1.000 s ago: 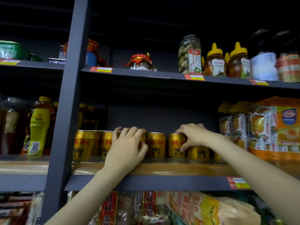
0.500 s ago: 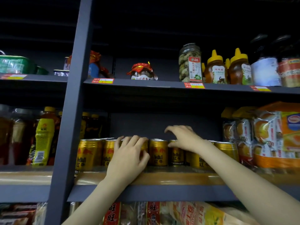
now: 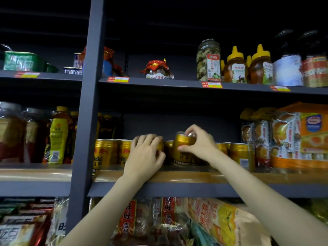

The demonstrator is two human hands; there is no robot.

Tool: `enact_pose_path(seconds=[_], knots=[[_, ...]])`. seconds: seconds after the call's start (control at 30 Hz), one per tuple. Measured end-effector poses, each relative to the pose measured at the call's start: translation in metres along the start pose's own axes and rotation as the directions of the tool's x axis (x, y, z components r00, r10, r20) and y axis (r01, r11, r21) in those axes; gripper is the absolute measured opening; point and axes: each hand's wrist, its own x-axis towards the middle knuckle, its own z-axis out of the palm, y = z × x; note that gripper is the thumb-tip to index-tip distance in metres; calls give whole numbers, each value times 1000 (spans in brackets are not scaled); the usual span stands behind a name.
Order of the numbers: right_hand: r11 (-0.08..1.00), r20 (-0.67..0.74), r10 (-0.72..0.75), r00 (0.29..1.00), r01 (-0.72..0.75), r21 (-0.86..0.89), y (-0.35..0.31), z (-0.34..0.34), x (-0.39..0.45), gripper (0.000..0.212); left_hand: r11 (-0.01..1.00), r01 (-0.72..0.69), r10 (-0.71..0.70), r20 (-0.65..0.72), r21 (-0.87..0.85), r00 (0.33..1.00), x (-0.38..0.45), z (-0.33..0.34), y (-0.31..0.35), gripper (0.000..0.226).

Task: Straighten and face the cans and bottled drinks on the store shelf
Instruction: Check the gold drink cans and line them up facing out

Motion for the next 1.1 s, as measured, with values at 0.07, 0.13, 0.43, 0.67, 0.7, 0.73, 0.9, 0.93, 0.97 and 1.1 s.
enact_pose_path(seconds=[0.07, 0.13, 0.43, 0.67, 0.7, 0.73, 0.9, 0.93, 0.97, 1.1], knots=[[978, -102, 65, 993, -43, 203, -1, -20, -19, 40, 998, -20, 14, -91, -64, 996, -4, -6, 6, 50], [891, -135, 146, 980, -71, 448, -2, -32, -39, 39, 966, -16, -18, -129, -259, 992, -15, -14, 20, 51], [188, 82, 230, 970, -127, 974, -2, -37, -102, 51, 332, 182, -167, 132, -926, 977, -26, -47, 88, 64], [-38, 354, 206, 912, -354, 934, -13, -37, -116, 34, 505, -66, 73, -33, -861, 997, -19, -63, 85, 77], [-50, 357, 191, 914, -354, 934, -14, -37, -116, 38, 514, -72, 97, -25, -855, 995, -20, -65, 85, 76], [-51, 355, 185, 916, -352, 935, -13, -37, -115, 40, 517, -73, 115, -15, -853, 993, -22, -67, 84, 75], [27, 172, 223, 960, -183, 983, -12, -43, -107, 46, 346, 158, 102, 204, -925, 974, -24, -72, 78, 67], [79, 106, 213, 971, -125, 989, -12, -44, -105, 46, 271, 237, 78, 267, -933, 961, -24, -73, 78, 63], [132, 45, 206, 977, -74, 988, -11, -46, -104, 43, 194, 304, 46, 318, -933, 947, -25, -73, 78, 59], [251, -58, 158, 986, 17, 968, -11, -46, -105, 35, -90, 463, -36, 468, -882, 883, -22, -68, 76, 52]])
